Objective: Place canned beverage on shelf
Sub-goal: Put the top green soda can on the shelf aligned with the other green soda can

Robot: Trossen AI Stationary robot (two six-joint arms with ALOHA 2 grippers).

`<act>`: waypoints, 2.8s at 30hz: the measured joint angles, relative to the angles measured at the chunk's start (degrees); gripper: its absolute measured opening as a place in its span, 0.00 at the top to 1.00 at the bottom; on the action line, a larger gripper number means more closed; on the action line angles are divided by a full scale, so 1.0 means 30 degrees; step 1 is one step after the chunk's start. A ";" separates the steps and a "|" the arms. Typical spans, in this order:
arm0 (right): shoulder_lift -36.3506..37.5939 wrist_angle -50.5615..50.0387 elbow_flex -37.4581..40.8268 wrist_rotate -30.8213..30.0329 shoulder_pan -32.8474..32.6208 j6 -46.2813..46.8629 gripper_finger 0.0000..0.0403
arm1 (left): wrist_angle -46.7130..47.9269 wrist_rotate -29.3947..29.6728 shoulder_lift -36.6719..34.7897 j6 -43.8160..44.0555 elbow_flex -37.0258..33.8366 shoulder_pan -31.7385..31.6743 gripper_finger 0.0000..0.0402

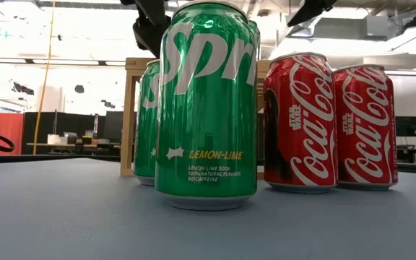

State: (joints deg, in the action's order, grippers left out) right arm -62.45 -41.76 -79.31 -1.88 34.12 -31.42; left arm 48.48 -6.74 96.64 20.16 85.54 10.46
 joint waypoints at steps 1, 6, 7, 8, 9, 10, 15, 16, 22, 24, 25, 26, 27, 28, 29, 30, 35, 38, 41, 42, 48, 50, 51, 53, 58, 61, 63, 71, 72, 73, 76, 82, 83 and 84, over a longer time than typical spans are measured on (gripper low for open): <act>0.0019 0.0186 0.0000 0.0003 0.0092 -0.0022 0.84 | -0.0017 -0.0028 0.0000 0.0007 0.0000 0.0000 0.27; 0.0012 0.0154 -0.0007 0.0017 0.0379 -0.0044 0.84 | -0.0723 -0.0333 0.0000 0.1072 0.0000 0.0001 0.27; 0.0012 0.0160 -0.0007 0.0018 0.0412 -0.0044 0.84 | -0.0825 -0.0153 0.0000 0.1369 0.0000 -0.0031 0.27; 0.0012 0.0158 -0.0007 0.0034 0.0411 -0.0044 0.84 | -0.0730 0.0365 0.0000 0.1457 0.0001 -0.0035 0.27; 0.0012 0.0153 -0.0007 0.0040 0.0411 -0.0044 0.84 | -0.0461 0.0983 0.0000 0.1443 0.0042 0.0041 0.28; 0.0012 0.0134 -0.0007 0.0047 0.0416 -0.0044 0.84 | 0.0025 0.1523 0.0000 0.1263 0.0195 0.0167 0.29; 0.0012 -0.0133 -0.0007 0.0081 0.0433 -0.0230 0.84 | 0.3856 0.3664 -0.0018 0.0954 0.2408 0.1159 0.34; 0.0012 -0.0153 -0.0007 0.0083 0.0433 -0.0415 0.84 | 0.4553 0.4211 -0.0022 0.0952 0.2800 0.1464 0.35; 0.0012 -0.0099 -0.0007 0.0098 0.0426 -0.1057 0.84 | 0.3923 0.8417 -0.0163 0.1296 0.3030 0.3809 0.38; 0.0012 0.0053 -0.0007 0.0105 0.0431 -0.1057 0.84 | 0.3204 0.8513 0.0031 0.1731 0.2452 0.4354 0.38; 0.0012 0.0065 -0.0007 0.0107 0.0433 -0.1109 0.84 | 0.2614 0.8478 0.0083 0.1966 0.2086 0.4628 0.38; 0.0012 0.0068 -0.0007 0.0123 0.0433 -0.1192 0.84 | 0.1868 0.8421 0.0087 0.2219 0.1678 0.4772 0.38; 0.0010 0.0082 -0.0007 0.0127 0.0437 -0.1235 0.84 | 0.0921 0.8328 0.0062 0.2630 0.1287 0.4792 0.38; 0.0005 0.0095 -0.0007 0.0129 0.0484 -0.1254 0.84 | 0.0013 0.8247 0.0051 0.3144 0.1048 0.4794 0.38; 0.0005 0.0108 -0.0007 0.0148 0.0565 -0.1246 0.84 | -0.0641 0.8233 0.0051 0.3662 0.0916 0.4783 0.38; 0.0005 0.0102 -0.0007 0.0142 0.0578 -0.1233 0.84 | -0.0911 0.8200 0.0051 0.4087 0.0815 0.4745 0.38; 0.0005 0.0322 -0.0007 0.0142 0.0586 -0.0897 0.84 | -0.0753 0.6466 0.0051 0.2826 0.0765 0.3768 0.38; 0.0005 0.0486 -0.0007 0.0142 0.0579 -0.0890 0.84 | -0.0766 0.4622 0.0090 0.1596 0.0767 0.3160 0.38; -0.0003 0.0575 -0.0007 0.0142 0.0586 -0.0890 0.84 | -0.1079 0.2469 0.0699 0.0026 0.0765 0.2704 0.38; -0.0003 0.0575 -0.0007 0.0142 0.0586 -0.0890 0.84 | -0.1125 0.1807 0.0912 -0.0419 0.0758 0.2688 0.38; -0.0054 0.0716 -0.0007 0.0142 0.0646 -0.0882 0.84 | -0.0849 0.0931 0.1027 -0.2094 0.0750 0.2592 0.38; -0.0054 0.0781 -0.0007 0.0134 0.0681 -0.0819 0.84 | -0.0496 0.1179 0.0975 -0.2803 0.0750 0.2551 0.38; -0.0054 0.0761 -0.0007 0.0134 0.0681 -0.0798 0.84 | -0.0434 0.1424 0.0922 -0.2857 0.0750 0.2532 0.38; -0.0054 0.0786 -0.0007 0.0134 0.0681 -0.0532 0.84 | -0.0124 0.1696 0.0802 -0.2756 0.0772 0.2440 0.38; -0.0054 0.0883 -0.0007 0.0134 0.0681 -0.0037 0.84 | 0.2386 0.2517 0.0362 -0.2891 0.1112 0.1911 0.33; -0.0054 0.1257 -0.0007 0.0134 0.0681 -0.0037 0.84 | 0.3690 0.3588 0.0233 -0.2801 0.1530 0.1616 0.25; -0.0054 0.1502 -0.0007 0.0134 0.0681 -0.0039 0.84 | 0.4040 0.4013 0.0239 -0.3147 0.1574 0.1579 0.18; -0.0054 0.1493 -0.0007 0.0134 0.0681 -0.0183 0.84 | 0.1745 0.3393 0.0321 0.0030 0.1603 0.1667 0.05; -0.0054 0.1491 -0.0007 0.0134 0.0681 -0.0183 0.84 | 0.1374 0.3495 0.0321 0.0724 0.1608 0.1668 0.05; -0.0054 0.1486 -0.0007 0.0142 0.0681 -0.0190 0.84 | 0.1138 0.3495 0.0321 0.1194 0.1617 0.1661 0.05; -0.0054 0.1486 -0.0007 0.0149 0.0681 -0.0197 0.84 | 0.0931 0.3592 0.0613 0.1928 0.1633 0.1858 0.05; -0.0054 0.1408 -0.0007 0.0156 0.0749 -0.0248 0.84 | 0.0346 0.3559 0.1927 0.3234 0.1697 0.2338 0.05; -0.0054 0.1394 -0.0007 0.0196 0.0814 -0.0248 0.84 | 0.0420 0.3633 0.2013 0.3598 0.1698 0.2332 0.05; -0.0054 0.1353 -0.0007 0.0181 0.0816 -0.0242 0.84 | 0.0473 0.3816 0.2104 0.4000 0.1702 0.2310 0.05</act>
State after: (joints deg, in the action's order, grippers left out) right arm -62.61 -37.70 -79.33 -1.33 36.57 -32.14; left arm 49.90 4.71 102.95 32.16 90.64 17.39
